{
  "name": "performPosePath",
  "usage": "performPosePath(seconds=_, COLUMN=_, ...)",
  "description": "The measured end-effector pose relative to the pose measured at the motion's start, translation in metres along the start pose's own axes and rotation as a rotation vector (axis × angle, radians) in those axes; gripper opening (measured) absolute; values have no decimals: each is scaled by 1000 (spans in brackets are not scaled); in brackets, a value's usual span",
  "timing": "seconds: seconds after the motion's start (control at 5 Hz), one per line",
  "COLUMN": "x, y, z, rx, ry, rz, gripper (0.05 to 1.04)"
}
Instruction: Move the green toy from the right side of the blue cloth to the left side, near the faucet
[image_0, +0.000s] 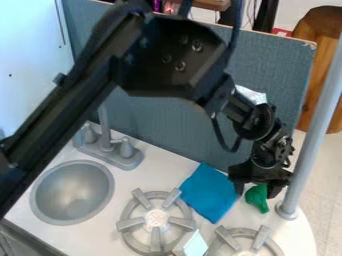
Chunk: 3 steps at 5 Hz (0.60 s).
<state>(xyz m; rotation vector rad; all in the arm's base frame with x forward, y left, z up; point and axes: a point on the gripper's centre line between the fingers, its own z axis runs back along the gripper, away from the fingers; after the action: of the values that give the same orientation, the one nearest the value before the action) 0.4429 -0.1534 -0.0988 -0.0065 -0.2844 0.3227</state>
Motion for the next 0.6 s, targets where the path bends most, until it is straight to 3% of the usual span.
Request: performPosePath(seconds=0.6, x=4, y=-8, z=-20, rx=-1, ry=2, rz=29, gripper=1005)
